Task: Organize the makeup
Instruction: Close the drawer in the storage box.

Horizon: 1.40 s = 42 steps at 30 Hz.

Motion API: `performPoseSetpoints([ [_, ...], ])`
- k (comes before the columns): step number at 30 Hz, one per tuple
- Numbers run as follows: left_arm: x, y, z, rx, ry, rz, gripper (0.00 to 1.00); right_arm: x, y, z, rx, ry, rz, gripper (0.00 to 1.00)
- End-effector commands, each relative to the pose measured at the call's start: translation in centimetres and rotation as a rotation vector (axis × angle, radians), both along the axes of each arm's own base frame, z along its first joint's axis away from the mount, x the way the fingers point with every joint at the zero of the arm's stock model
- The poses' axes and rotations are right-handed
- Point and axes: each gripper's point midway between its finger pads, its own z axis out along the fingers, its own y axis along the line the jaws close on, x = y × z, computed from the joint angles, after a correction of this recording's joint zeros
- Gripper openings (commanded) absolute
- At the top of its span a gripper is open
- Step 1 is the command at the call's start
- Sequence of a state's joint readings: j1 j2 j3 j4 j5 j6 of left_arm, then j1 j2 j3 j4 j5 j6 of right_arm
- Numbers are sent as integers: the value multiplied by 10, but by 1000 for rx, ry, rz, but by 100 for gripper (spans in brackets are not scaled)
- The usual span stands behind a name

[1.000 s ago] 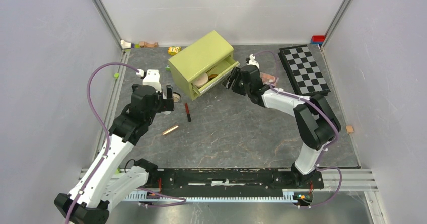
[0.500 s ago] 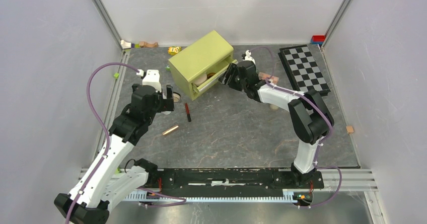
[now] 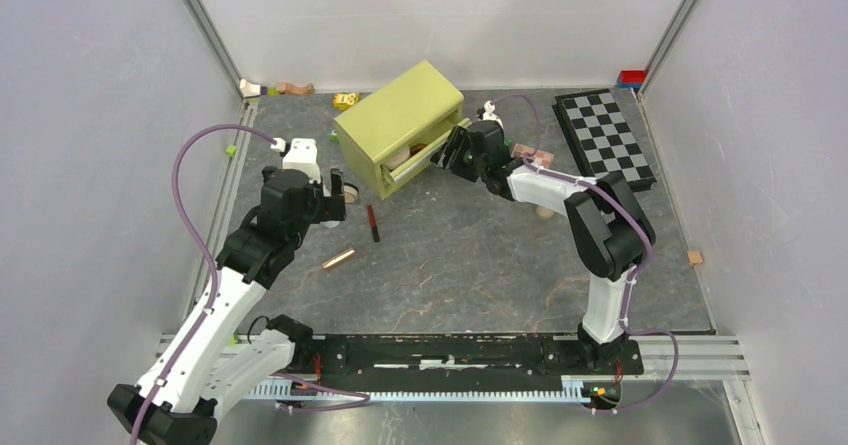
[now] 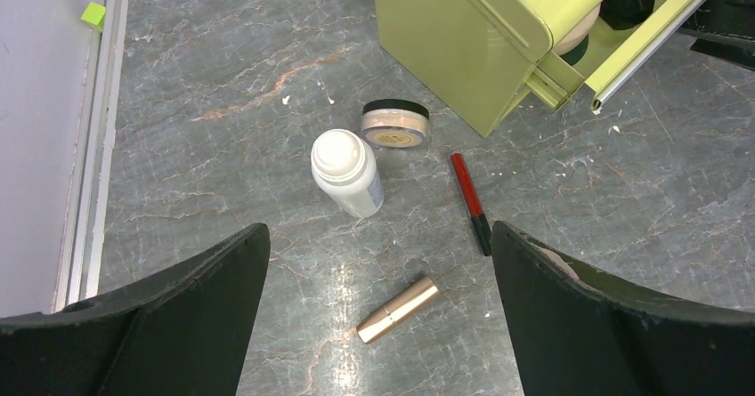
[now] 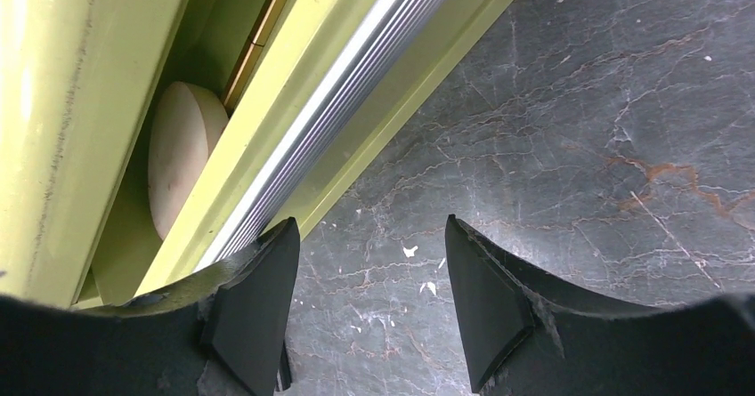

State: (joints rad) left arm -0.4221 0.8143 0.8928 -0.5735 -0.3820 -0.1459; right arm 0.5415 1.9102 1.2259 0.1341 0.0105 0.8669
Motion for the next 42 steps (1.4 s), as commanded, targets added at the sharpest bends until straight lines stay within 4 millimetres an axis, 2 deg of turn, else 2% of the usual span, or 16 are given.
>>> performPoseSetpoints([
  [1,3,-2,14,-46,-50,6,100,16,13,29,68,-68,-3,68],
  [18,3,-2,14,-46,-50,7,100,18,27,49,154,-130,47,68],
  [33,3,-2,15,-46,-51,8,100,22,36,31,167,-82,57,68],
  [42,3,-2,15,-46,-50,6,100,25,42,40,204,-106,72,69],
])
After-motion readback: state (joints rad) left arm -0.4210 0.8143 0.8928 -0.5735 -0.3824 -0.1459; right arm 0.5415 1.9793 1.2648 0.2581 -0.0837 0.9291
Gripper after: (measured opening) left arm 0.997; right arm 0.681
